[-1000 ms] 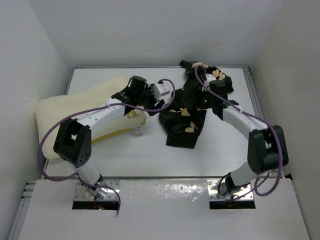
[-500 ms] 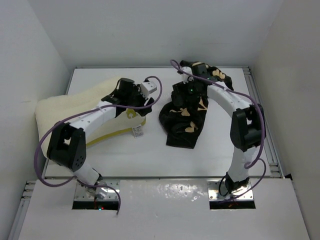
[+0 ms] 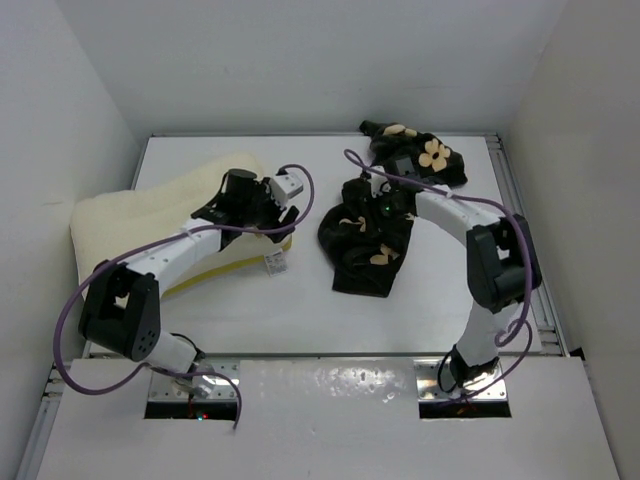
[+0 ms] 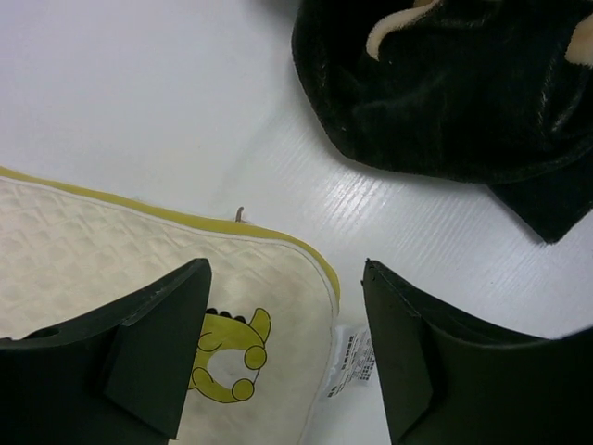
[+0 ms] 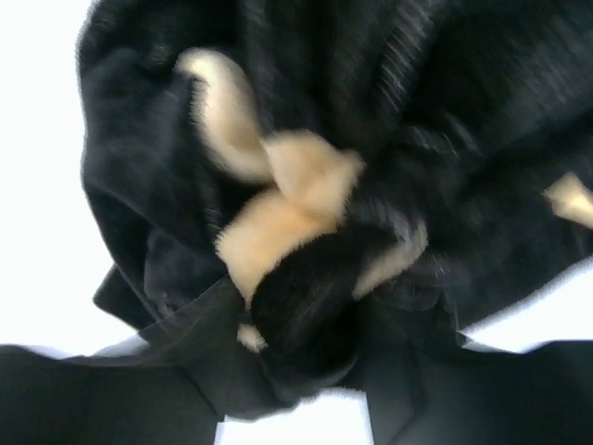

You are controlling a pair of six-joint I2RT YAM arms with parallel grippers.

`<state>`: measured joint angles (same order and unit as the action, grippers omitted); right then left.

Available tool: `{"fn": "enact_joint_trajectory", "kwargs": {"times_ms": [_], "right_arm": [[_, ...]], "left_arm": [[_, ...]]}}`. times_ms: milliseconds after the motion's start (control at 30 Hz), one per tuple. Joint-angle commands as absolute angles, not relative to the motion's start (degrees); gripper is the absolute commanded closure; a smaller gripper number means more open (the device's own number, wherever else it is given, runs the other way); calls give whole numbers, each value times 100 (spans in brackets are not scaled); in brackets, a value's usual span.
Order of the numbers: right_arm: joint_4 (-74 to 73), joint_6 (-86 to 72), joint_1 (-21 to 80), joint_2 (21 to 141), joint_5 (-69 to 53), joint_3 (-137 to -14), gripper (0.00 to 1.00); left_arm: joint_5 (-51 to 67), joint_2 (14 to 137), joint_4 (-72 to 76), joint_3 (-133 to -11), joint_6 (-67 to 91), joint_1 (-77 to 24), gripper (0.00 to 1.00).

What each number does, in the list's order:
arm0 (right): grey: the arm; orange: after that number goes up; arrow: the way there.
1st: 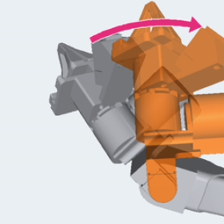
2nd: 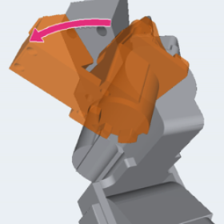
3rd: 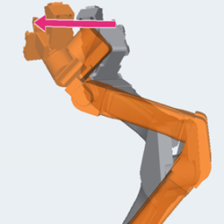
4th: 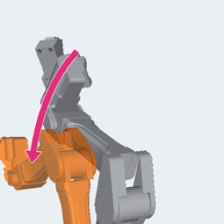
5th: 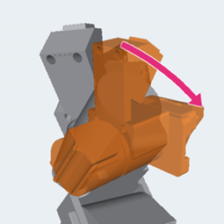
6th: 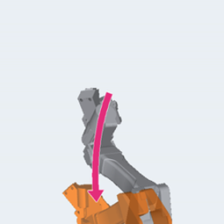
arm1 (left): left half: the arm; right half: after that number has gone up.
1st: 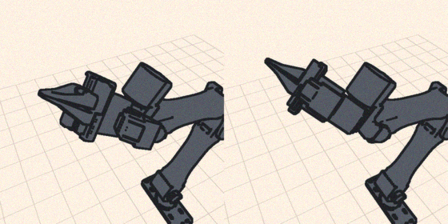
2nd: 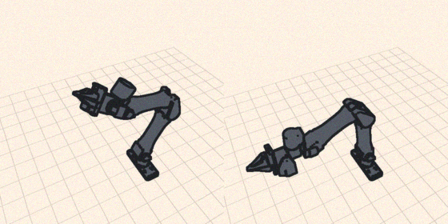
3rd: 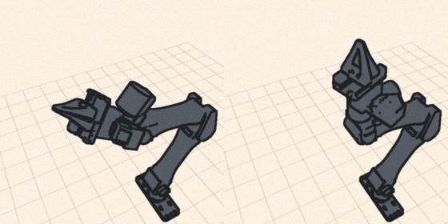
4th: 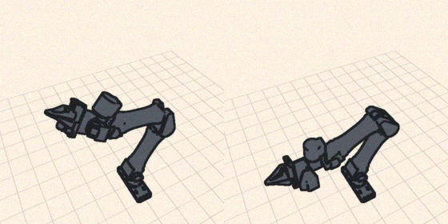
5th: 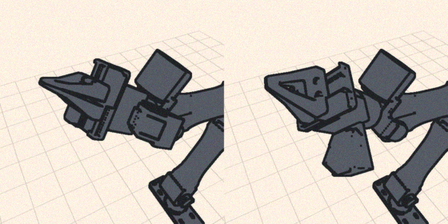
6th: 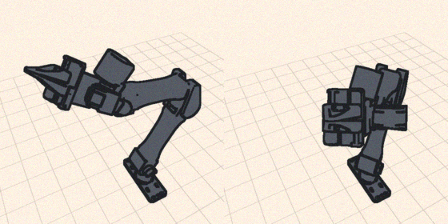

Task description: Put the pillow into the pillowcase

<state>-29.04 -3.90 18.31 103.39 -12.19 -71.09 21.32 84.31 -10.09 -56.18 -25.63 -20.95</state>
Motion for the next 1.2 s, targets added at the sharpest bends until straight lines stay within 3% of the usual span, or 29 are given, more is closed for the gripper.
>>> {"fn": "enact_joint_trajectory", "kwargs": {"times_ms": [0, 33, 67, 167, 233, 333, 400, 600, 767, 833, 867, 933, 1067, 1100, 1133, 1167], "right_arm": [[-2110, -642, 2012, 10686, -1793, -7794, 84], [-2127, -633, 2039, 10818, -1836, -8431, 96], [-2110, -633, 2039, 11063, -1846, -8855, 100], [-1742, -1009, 1925, 11381, -1741, -10569, 100], [-698, -1921, 1663, 11496, -1705, -11351, 100], [894, -3065, 1311, 11251, -1635, -11392, 100], [1422, -3408, 1187, 10666, -1311, -10980, 100], [2593, -3788, 844, 8326, -545, -6146, 100], [632, -3798, 957, 6585, -650, -3949, 99], [-337, -3788, 1055, 5867, -598, -3237, 85], [-586, -3753, 1063, 5601, -554, -3026, 38], [-1279, -3770, 1037, 4647, 388, -2629, 3], [-1022, -3395, 695, 3552, 1881, -2347, 1], [-706, -3166, 555, 3577, 1724, -2355, 13], [-233, -2807, 519, 3716, 1166, -2425, 39], [-115, -2682, 484, 4275, 856, -2739, 99]], "left_arm": [[2048, 8113, -633, -5555, -2593, -2118, 34], [1943, 8078, -615, -5511, -2593, -2118, 34], [1899, 8042, -589, -5485, -2593, -2127, 33], [1732, 7972, -519, -5440, -2575, -2118, 32], [1565, 7928, -457, -5432, -2523, -2118, 31], [1381, 7849, -396, -5414, -2487, -2118, 30], [1240, 7779, -352, -5379, -2513, -2118, 29], [1116, 7725, -316, -5291, -2601, -2127, 28], [1309, 7778, -352, -5361, -2716, -2180, 28], [1327, 7805, -352, -5370, -2725, -2197, 28], [1336, 7813, -360, -5370, -2725, -2215, 28], [1354, 7831, -352, -5353, -2742, -2241, 28], [1485, 7822, -360, -5282, -2804, -2259, 28], [1477, 7840, -326, -5256, -2804, -2276, 28], [1485, 7840, -325, -5238, -2769, -2285, 28], [1503, 7831, -308, -5212, -2751, -2294, 28]]}}
